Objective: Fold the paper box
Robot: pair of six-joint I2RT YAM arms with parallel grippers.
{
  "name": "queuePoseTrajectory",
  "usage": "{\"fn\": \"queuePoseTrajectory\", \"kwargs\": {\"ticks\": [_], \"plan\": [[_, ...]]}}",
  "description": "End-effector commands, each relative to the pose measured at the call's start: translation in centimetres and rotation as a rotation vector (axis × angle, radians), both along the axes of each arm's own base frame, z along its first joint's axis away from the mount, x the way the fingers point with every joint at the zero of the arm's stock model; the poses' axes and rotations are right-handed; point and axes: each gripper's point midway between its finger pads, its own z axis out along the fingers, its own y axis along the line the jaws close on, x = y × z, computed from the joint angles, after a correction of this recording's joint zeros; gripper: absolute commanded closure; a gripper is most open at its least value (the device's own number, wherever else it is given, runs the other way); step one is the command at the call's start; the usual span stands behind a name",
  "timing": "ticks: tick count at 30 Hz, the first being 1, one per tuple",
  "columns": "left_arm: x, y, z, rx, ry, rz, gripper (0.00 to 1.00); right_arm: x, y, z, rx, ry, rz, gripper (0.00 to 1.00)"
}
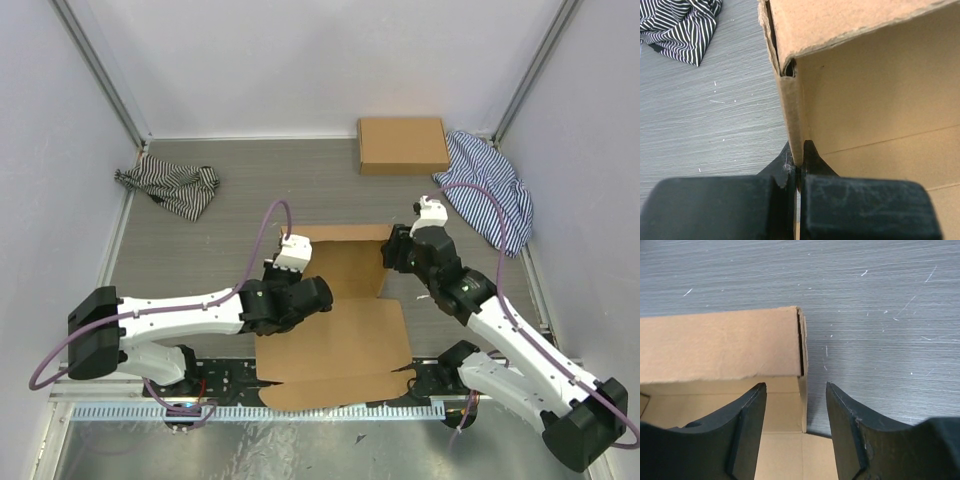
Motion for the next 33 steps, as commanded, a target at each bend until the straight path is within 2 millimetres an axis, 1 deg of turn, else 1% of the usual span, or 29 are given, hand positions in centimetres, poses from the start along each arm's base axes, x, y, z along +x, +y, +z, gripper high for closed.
{"fn": "queuePoseTrajectory", "kwargs": {"ticks": [1, 2, 3, 4, 6, 8, 9, 11, 12, 15, 19, 21, 23, 25, 28, 30, 33], "plan": [[0.0, 1.4, -0.3, 0.021, 0.034, 0.028, 1.00, -1.4, 0.9, 2.9, 0.025, -0.028, 0.102, 0.44], [0.1, 1.6, -0.5, 0.022, 0.043, 0.034, 1.00, -1.7, 0.9, 3.2, 0.028, -0.030, 0.113, 0.44], [0.2, 1.7, -0.6, 0.022, 0.049, 0.037, 0.95, -2.0, 0.8, 3.7, 0.032, -0.038, 0.122, 0.44], [0.1, 1.7, -0.6, 0.019, 0.053, 0.037, 0.87, -2.2, 0.7, 4.0, 0.032, -0.042, 0.124, 0.44], [-0.1, 1.5, -0.5, 0.002, 0.065, 0.028, 0.67, -2.3, 0.4, 4.4, 0.023, -0.046, 0.117, 0.44], [-0.3, 1.2, -0.1, -0.030, 0.082, 0.013, 0.49, -2.3, 0.2, 4.5, 0.013, -0.044, 0.112, 0.44], [-0.4, 1.0, 0.2, -0.048, 0.091, 0.002, 0.43, -2.3, 0.2, 4.5, 0.010, -0.044, 0.111, 0.44], [-0.8, 0.6, 0.6, -0.068, 0.119, -0.031, 0.37, -2.2, 0.3, 4.5, 0.008, -0.038, 0.116, 0.44], [-1.1, 0.5, 1.4, -0.105, 0.124, -0.049, 0.34, -2.1, 0.4, 4.6, 0.005, -0.036, 0.120, 0.44], [-1.9, 0.7, 2.3, -0.136, 0.162, -0.091, 0.33, -1.7, 0.7, 4.9, -0.010, -0.039, 0.133, 0.44], [-3.0, 1.7, 4.0, -0.192, 0.187, -0.120, 0.33, -1.0, 1.3, 5.8, -0.054, -0.049, 0.177, 0.45], [-3.0, 2.4, 4.8, -0.209, 0.166, -0.116, 0.34, -0.6, 1.8, 6.2, -0.061, -0.046, 0.202, 0.47], [-2.7, 2.8, 4.8, -0.198, 0.143, -0.102, 0.34, -0.6, 2.7, 6.8, -0.044, -0.055, 0.246, 0.48], [-2.6, 2.7, 4.1, -0.191, 0.135, -0.101, 0.33, -0.8, 3.4, 7.3, -0.025, -0.066, 0.285, 0.49], [-2.6, 2.4, 3.6, -0.204, 0.137, -0.109, 0.34, -1.0, 3.4, 8.1, -0.010, -0.087, 0.287, 0.49], [-2.7, 2.2, 3.9, -0.227, 0.139, -0.117, 0.34, -1.3, 3.3, 8.7, -0.006, -0.108, 0.296, 0.49], [-3.0, 2.6, 5.1, -0.282, 0.132, -0.135, 0.33, -1.7, 3.6, 9.3, -0.012, -0.121, 0.339, 0.48]]}}
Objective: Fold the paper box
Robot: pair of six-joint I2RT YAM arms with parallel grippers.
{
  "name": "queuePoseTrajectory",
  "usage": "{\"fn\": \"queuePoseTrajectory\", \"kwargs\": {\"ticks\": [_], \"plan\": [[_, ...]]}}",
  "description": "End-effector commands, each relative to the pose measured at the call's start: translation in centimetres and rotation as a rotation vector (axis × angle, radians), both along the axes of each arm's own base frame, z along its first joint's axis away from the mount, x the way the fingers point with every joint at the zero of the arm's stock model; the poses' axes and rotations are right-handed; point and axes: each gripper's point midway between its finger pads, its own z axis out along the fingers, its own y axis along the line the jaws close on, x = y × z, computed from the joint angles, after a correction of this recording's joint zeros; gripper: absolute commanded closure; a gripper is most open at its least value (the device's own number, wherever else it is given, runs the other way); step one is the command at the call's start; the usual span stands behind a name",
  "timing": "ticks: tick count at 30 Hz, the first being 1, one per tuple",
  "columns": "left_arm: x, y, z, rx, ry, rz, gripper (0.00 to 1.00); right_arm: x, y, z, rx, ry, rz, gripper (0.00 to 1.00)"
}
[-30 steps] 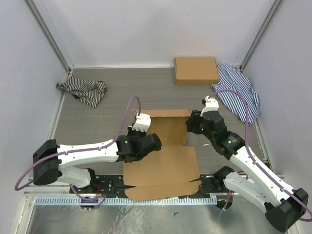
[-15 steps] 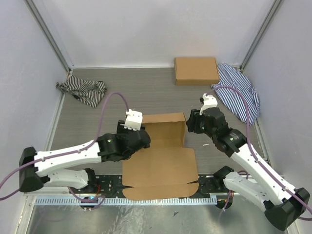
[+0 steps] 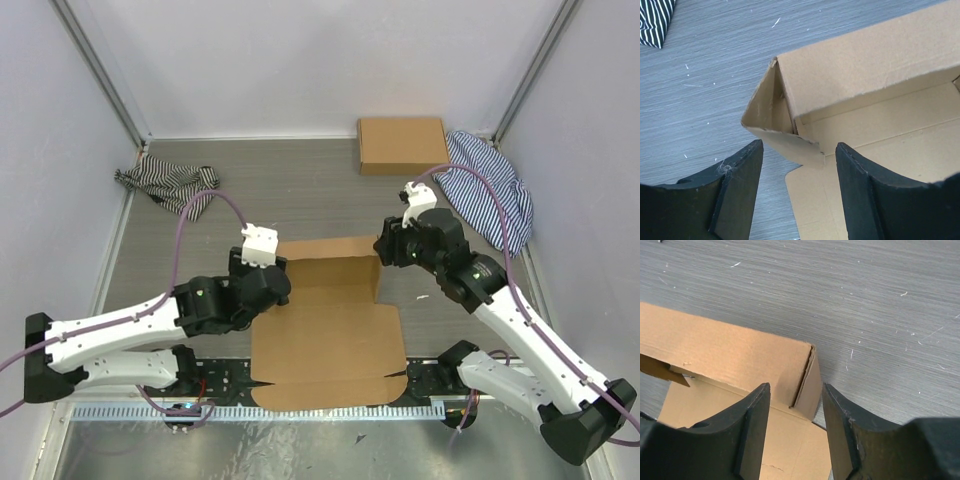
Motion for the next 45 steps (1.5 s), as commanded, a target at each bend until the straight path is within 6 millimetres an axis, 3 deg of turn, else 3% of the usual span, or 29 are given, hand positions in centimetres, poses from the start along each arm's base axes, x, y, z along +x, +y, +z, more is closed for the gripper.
{"fn": "queuePoseTrajectory", "kwargs": {"ticks": [1, 6, 11, 13, 15, 20, 25, 30, 34, 42, 45], "plan": [[-0.4, 0.3, 2.2, -0.115, -0.027, -0.018, 0.33, -0.3, 1.2, 4.4, 0.052, -0.114, 0.096, 0.48], [-1.2, 2.2, 6.0, -0.351, -0.104, -0.039, 0.31, -0.3, 2.7, 5.3, 0.058, -0.179, 0.194, 0.45], [-2.1, 4.5, 7.2, -0.459, -0.136, -0.040, 0.32, -1.5, 5.2, 6.1, 0.028, -0.297, 0.343, 0.42], [-2.0, 5.9, 6.1, -0.417, -0.137, 0.001, 0.30, -2.1, 6.2, 6.2, 0.011, -0.317, 0.377, 0.42], [-1.8, 6.6, 3.9, -0.353, -0.137, 0.022, 0.27, -2.2, 6.9, 6.0, -0.012, -0.321, 0.374, 0.43], [-1.7, 5.8, -2.2, -0.312, -0.109, 0.024, 0.25, -2.2, 8.1, 5.8, -0.020, -0.312, 0.388, 0.44], [-1.6, 5.5, -5.4, -0.347, -0.119, 0.023, 0.25, -2.8, 8.9, 4.8, -0.077, -0.311, 0.467, 0.43], [-1.0, 5.3, -6.5, -0.394, -0.178, 0.031, 0.23, -1.0, 8.6, 3.4, -0.156, -0.306, 0.401, 0.43], [-0.9, 4.6, -6.1, -0.412, -0.216, -0.015, 0.23, 0.3, 8.2, 4.0, -0.150, -0.338, 0.317, 0.45], [-0.5, 2.5, -6.3, -0.378, -0.226, -0.078, 0.23, 0.7, 9.5, 3.2, -0.145, -0.297, 0.341, 0.46], [-0.4, 1.5, -6.7, -0.344, -0.209, -0.098, 0.23, 1.7, 8.1, 4.0, -0.128, -0.310, 0.214, 0.49]]}}
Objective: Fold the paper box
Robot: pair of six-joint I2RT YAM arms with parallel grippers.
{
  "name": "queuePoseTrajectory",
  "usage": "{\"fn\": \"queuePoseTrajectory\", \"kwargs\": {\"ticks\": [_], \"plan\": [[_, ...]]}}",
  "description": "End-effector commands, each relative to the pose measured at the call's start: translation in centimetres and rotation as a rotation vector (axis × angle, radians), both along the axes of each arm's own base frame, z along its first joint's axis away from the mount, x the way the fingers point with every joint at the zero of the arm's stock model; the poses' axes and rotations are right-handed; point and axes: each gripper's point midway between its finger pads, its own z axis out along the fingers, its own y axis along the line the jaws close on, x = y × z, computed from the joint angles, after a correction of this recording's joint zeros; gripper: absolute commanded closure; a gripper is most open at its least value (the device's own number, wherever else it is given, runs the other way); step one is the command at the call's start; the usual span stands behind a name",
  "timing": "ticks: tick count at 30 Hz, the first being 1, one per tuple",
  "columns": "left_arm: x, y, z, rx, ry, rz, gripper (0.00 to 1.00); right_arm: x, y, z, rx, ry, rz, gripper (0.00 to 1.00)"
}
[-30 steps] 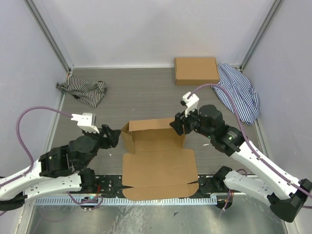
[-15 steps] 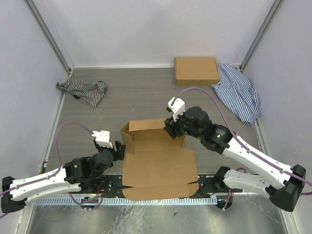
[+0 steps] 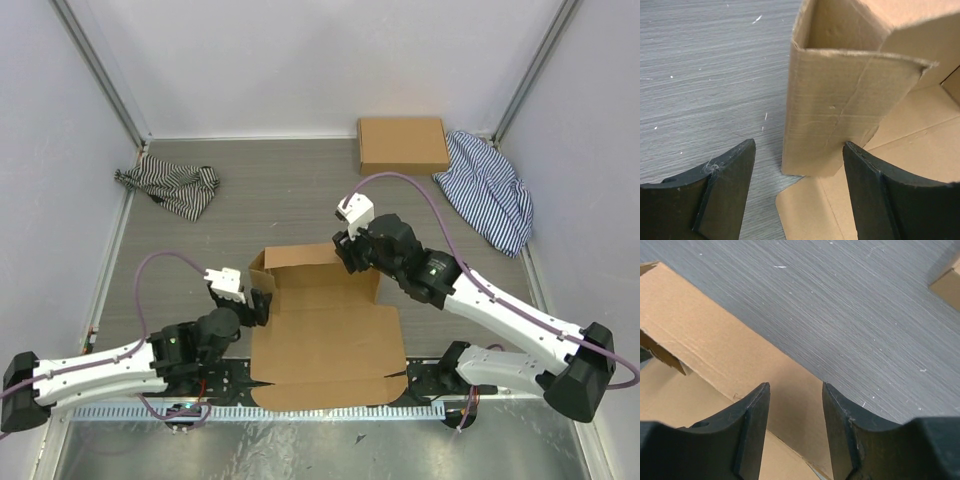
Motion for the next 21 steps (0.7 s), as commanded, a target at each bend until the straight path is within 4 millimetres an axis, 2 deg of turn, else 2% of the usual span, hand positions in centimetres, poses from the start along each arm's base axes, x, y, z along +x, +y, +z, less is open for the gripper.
{"fn": "queuePoseTrajectory", "kwargs": {"ticks": [1, 5, 7, 9, 14, 19, 21], "plan": [[0.4, -2.0, 0.9, -0.010, -0.017, -0.036, 0.23, 2.0, -1.2, 4.3, 0.125, -0.097, -0.170, 0.51], [0.4, -2.8, 0.6, 0.024, 0.001, -0.051, 0.23, 3.5, -4.2, 7.0, 0.206, -0.181, -0.350, 0.58], [0.4, -2.9, 0.4, 0.027, 0.002, -0.052, 0.23, 4.6, -4.0, 7.8, 0.216, -0.176, -0.349, 0.58], [0.4, -3.0, 0.5, 0.021, -0.003, -0.058, 0.23, 6.1, -2.7, 7.9, 0.223, -0.115, -0.313, 0.58], [0.5, -2.9, 1.0, 0.011, -0.018, -0.059, 0.24, 9.5, 2.4, 6.2, 0.170, 0.078, -0.222, 0.57], [0.5, -2.8, 1.1, 0.020, -0.022, -0.058, 0.25, 11.8, 6.6, 2.5, 0.095, 0.240, -0.168, 0.59], [0.5, -2.8, 1.1, 0.026, -0.020, -0.059, 0.25, 11.9, 7.6, 0.3, 0.069, 0.298, -0.148, 0.61]]}}
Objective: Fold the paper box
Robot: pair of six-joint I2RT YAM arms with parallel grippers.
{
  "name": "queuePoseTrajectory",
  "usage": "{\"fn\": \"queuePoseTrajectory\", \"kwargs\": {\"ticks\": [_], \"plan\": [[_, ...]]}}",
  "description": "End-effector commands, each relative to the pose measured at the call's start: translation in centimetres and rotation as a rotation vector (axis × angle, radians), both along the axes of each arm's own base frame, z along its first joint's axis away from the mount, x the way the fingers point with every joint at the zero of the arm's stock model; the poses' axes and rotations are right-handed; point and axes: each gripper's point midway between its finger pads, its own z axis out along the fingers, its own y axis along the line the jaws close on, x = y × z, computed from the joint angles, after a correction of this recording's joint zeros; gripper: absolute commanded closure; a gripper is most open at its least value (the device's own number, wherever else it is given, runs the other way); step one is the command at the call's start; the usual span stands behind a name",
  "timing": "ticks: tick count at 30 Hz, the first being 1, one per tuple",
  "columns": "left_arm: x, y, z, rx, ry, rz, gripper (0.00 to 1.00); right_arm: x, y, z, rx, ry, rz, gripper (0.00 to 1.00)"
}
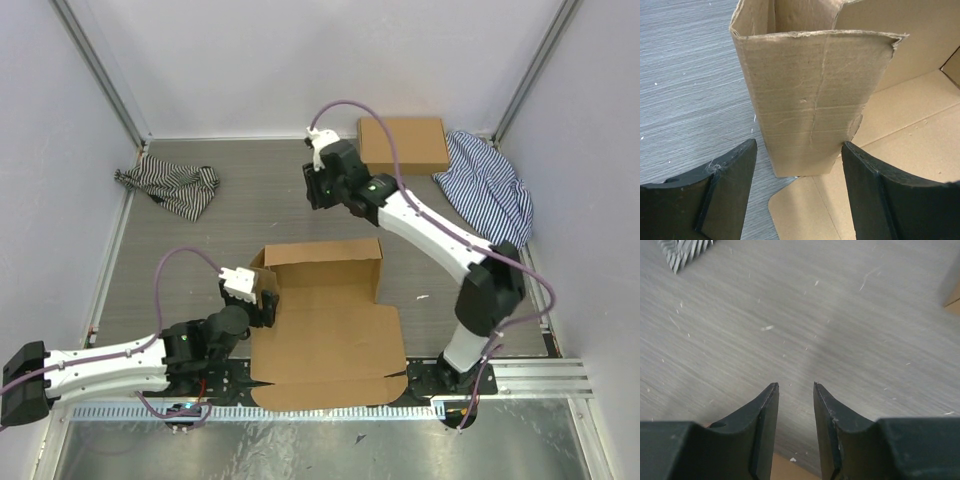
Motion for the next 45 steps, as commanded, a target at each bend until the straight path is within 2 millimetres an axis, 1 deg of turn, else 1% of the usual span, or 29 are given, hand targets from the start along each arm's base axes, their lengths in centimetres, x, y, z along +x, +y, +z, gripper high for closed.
{"fn": "queuePoseTrajectory", "kwargs": {"ticks": [1, 2, 5, 7, 10, 12, 14, 16, 20, 22, 24, 26, 28, 30, 34, 36, 39, 41, 45], "plan": [[0.4, -0.8, 2.3, -0.056, -0.029, 0.002, 0.25, -1.5, 2.3, -3.0, -0.005, 0.155, 0.091, 0.62], [0.4, -0.8, 2.3, -0.056, -0.029, 0.002, 0.25, -1.7, 2.7, -4.1, -0.016, 0.177, 0.106, 0.63], [0.4, -0.9, 2.1, -0.047, -0.029, 0.004, 0.26, -3.5, 3.7, -6.2, -0.041, 0.224, 0.165, 0.64], [0.5, -1.0, 2.0, -0.041, -0.030, 0.005, 0.26, -4.7, 4.1, -7.3, -0.059, 0.248, 0.198, 0.65], [0.6, -1.4, 1.5, -0.032, -0.024, -0.001, 0.27, -6.7, 4.9, -8.4, -0.069, 0.279, 0.252, 0.66], [0.6, -1.8, 1.2, -0.028, -0.018, -0.008, 0.30, -7.5, 5.1, -9.0, -0.081, 0.292, 0.269, 0.67], [0.7, -2.2, 1.0, -0.025, -0.014, -0.010, 0.35, -8.0, 5.4, -9.3, -0.086, 0.296, 0.279, 0.67], [0.8, -2.5, 0.8, -0.020, -0.012, -0.008, 0.41, -8.3, 5.7, -9.5, -0.088, 0.302, 0.288, 0.68], [1.2, -3.0, 0.7, -0.012, -0.016, 0.011, 0.50, -8.8, 6.1, -9.9, -0.087, 0.314, 0.303, 0.68], [1.5, -3.0, 0.5, -0.008, -0.018, 0.029, 0.53, -8.9, 6.2, -10.2, -0.088, 0.323, 0.306, 0.69], [1.7, -2.8, 0.4, -0.008, -0.022, 0.058, 0.54, -9.0, 6.2, -10.4, -0.090, 0.328, 0.306, 0.69], [2.1, -2.3, 0.5, -0.026, -0.027, 0.107, 0.51, -9.2, 6.2, -10.5, -0.087, 0.336, 0.312, 0.69], [2.6, -1.5, 0.7, -0.047, -0.044, 0.174, 0.44, -9.3, 6.3, -10.6, -0.081, 0.344, 0.318, 0.70], [3.0, -0.9, 1.1, -0.063, -0.064, 0.231, 0.43, -9.5, 6.4, -10.7, -0.078, 0.352, 0.325, 0.70], [3.6, -0.1, 1.7, -0.088, -0.102, 0.308, 0.38, -9.8, 6.7, -10.7, -0.070, 0.360, 0.345, 0.70], [3.8, -0.2, 2.1, -0.100, -0.126, 0.308, 0.37, -9.9, 6.8, -10.8, -0.069, 0.365, 0.357, 0.71], [3.8, -0.9, 2.6, -0.108, -0.150, 0.260, 0.35, -10.2, 6.9, -11.0, -0.077, 0.379, 0.379, 0.71], [3.5, -1.1, 2.5, -0.105, -0.140, 0.225, 0.33, -10.2, 7.0, -11.1, -0.077, 0.384, 0.386, 0.71], [3.1, -0.6, 2.6, -0.117, -0.130, 0.203, 0.32, -9.6, 6.9, -10.7, -0.069, 0.385, 0.364, 0.71]]}}
